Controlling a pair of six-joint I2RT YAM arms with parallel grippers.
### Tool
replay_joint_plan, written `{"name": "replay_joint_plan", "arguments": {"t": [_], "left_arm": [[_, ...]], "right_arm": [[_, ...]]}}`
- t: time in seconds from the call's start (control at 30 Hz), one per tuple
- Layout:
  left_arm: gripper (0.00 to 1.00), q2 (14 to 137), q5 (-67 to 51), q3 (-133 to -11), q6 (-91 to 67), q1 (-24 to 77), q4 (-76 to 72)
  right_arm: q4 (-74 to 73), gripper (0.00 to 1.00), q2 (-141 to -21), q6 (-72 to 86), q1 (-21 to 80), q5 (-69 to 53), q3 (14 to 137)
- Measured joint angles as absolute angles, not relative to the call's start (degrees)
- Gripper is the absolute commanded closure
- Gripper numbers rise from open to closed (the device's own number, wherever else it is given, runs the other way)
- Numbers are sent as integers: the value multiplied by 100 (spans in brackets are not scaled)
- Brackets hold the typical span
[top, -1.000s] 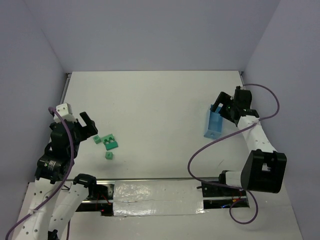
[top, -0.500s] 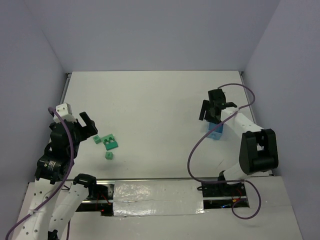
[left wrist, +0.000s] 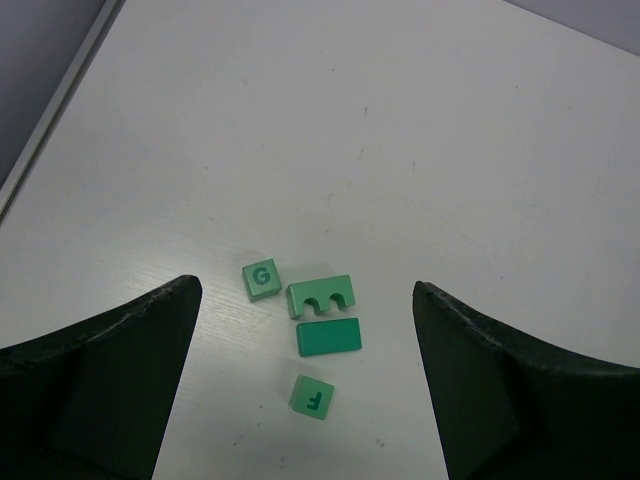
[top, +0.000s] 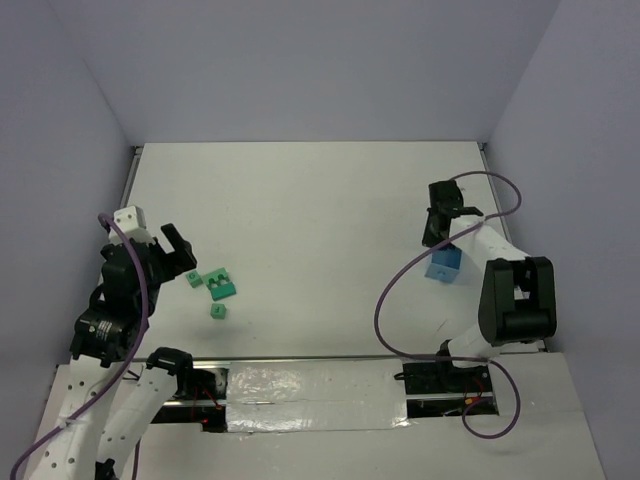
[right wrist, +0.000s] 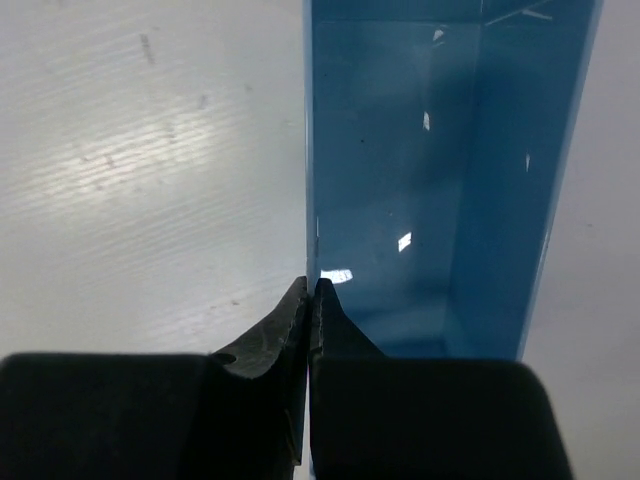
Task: Build the wood block tower
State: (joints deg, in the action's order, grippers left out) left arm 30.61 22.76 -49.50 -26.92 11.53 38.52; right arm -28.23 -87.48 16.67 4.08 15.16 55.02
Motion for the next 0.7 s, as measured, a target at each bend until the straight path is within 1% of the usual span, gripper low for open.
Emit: {"name": "replay_joint_plan", "arguments": {"t": [0.17,0.3,0.4,0.53,0.7], "left_arm": [[1,3166,2263,-4950,-2692,1216,3852],[0,3273,2265,-4950,-2692,1275,3854],[1,3321,2270,-4950,-2694,1372,3852],[0,3356,2281,-4950,-2694,1420,3859],[1,3347,2381,-4950,-2698,1455,3861]], "right_arm": [[-2764,100,-8372,1037,-161,1422,5164],[-2379,100,-7769,126,-178,1297,4674],[-2204,100,-7498,-397,-226,1262,4600],[-2093,100,-7697,-794,-534,1302,4862],[-1905,100,-8034,-847,-915,1269,4934]]}}
